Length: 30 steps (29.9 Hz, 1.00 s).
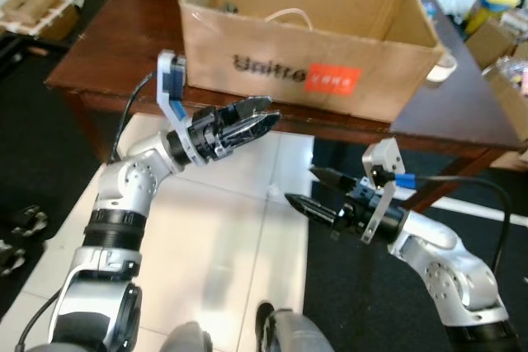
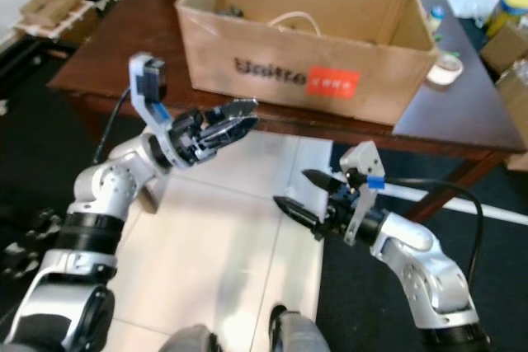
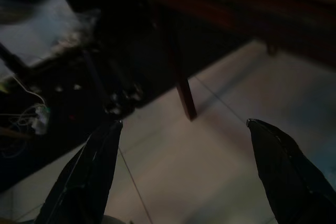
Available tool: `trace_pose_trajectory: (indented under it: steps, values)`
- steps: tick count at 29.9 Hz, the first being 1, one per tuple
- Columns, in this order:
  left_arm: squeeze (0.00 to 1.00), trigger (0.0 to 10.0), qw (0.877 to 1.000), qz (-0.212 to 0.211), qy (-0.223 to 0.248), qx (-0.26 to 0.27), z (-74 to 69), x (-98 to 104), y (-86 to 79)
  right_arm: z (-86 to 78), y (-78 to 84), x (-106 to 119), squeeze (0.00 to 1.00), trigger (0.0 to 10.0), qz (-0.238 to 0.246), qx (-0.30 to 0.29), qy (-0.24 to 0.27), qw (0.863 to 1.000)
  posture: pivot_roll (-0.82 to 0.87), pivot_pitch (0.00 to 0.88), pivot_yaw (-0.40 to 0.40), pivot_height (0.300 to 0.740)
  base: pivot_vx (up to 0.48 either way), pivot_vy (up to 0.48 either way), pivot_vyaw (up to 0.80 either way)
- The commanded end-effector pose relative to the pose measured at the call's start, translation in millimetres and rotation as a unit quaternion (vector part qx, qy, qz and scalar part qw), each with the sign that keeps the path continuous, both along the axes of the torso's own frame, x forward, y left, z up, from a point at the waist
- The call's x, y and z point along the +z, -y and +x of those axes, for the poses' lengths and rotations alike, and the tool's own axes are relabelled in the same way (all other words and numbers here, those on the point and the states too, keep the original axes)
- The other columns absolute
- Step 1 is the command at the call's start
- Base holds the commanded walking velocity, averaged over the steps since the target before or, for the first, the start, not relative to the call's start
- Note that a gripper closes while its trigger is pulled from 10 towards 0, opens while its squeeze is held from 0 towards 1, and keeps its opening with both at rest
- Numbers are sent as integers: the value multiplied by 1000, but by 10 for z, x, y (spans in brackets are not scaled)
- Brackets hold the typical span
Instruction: Picking trash to rubbish bin
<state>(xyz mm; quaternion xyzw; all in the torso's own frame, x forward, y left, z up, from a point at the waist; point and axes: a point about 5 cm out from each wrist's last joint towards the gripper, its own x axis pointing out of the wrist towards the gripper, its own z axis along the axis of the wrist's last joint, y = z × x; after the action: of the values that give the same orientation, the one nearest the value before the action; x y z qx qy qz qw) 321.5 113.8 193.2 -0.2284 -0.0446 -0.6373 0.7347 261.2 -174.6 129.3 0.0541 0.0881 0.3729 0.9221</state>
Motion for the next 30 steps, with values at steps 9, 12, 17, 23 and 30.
trace_pose_trajectory:
  steps: [9,12,17,23,30]
  values:
    - [0,10000,974,172,-98,114,40,-915,-129,8,731,-946,0,10000,-66,-294,-161,940,71,110,-38,740,0,0,0]
    - [0,10000,966,189,-110,140,54,-984,-161,-34,785,-1029,0,10000,-65,-317,-175,930,73,111,-42,740,0,0,0]
    - [0,10000,916,260,-167,257,82,-1273,-342,-330,1005,-1416,0,10000,-63,-430,-239,868,75,110,-42,740,0,0,0]
    - [0,10000,842,355,-233,332,-149,-1746,-523,-790,971,-1844,0,10000,-58,-492,-325,806,75,110,-42,740,0,0,0]
    - [0,10000,774,415,-283,385,-431,-2092,-683,-1022,914,-2020,0,10000,-73,-523,-360,769,76,109,-40,740,0,0,0]
